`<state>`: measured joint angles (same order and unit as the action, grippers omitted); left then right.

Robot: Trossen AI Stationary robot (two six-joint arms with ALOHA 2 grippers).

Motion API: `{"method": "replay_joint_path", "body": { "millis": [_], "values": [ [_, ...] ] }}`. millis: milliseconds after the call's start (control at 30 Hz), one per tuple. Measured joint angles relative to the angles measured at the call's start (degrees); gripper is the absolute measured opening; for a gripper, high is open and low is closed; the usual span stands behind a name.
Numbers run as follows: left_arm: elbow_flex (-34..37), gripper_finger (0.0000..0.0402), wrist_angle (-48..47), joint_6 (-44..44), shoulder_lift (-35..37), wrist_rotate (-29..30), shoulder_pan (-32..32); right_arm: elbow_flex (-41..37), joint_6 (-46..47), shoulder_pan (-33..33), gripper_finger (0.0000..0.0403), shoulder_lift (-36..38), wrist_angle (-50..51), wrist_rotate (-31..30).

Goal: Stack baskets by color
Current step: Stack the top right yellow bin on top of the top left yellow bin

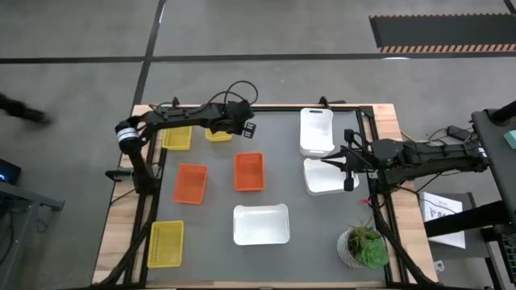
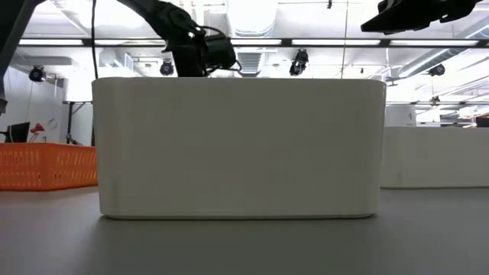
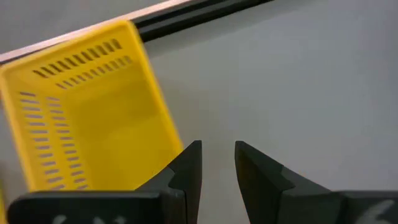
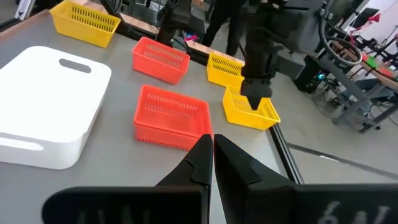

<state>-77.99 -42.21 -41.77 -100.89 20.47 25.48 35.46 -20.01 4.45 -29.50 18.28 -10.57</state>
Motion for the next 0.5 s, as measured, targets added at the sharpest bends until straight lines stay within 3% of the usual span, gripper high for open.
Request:
{"method": "replay_joint_path", "body": {
  "millis": [300, 500],
  "values": [
    [4.6, 0.0141, 1.8, 0.3, -0.3, 0.2, 2.4, 0.0, 0.2, 0.0, 0.0009, 0.0, 0.0, 0.0],
    [7.5, 0.0177, 9.0, 1.1, -0.3, 1.7, 2.7, 0.0, 0.7, 0.0, 0.0009, 0.0, 0.0, 0.0]
  ]
}}
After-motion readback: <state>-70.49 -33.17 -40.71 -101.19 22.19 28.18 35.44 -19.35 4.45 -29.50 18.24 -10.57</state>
